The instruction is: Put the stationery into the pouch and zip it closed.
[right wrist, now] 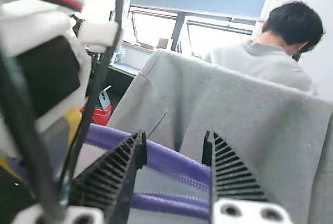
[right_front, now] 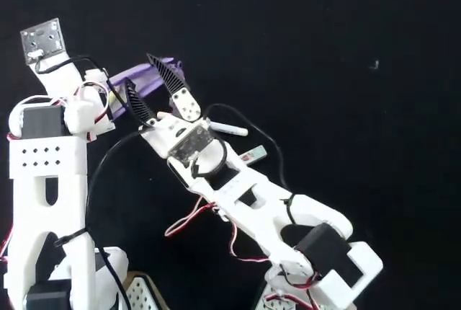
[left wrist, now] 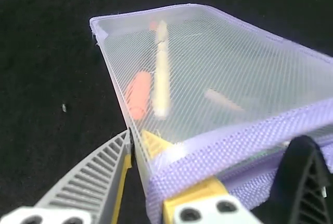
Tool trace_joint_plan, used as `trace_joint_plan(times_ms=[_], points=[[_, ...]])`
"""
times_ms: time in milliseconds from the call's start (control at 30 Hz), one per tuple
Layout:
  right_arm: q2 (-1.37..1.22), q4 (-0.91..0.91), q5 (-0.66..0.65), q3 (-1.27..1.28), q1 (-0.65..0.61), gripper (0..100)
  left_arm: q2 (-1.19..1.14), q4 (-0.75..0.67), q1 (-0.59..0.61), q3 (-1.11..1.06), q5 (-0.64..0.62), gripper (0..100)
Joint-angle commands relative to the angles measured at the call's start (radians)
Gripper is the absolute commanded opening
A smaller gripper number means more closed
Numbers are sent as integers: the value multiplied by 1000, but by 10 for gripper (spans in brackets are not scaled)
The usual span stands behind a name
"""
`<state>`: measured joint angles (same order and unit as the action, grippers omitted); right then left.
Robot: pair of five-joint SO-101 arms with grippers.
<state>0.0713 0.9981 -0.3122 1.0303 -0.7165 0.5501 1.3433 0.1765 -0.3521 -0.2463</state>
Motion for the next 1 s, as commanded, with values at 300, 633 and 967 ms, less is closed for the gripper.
trace_joint_plan(times_ms=[300, 633, 967], points=[[272, -256, 46, -21, 57, 184, -3, -5, 31, -4, -17, 29], [444, -1223, 180, -601, 212, 184, -3, -18, 148, 10, -54, 29], [188, -1821, -61, -1202, 212, 184, -11, -20, 265, 30, -57, 29]])
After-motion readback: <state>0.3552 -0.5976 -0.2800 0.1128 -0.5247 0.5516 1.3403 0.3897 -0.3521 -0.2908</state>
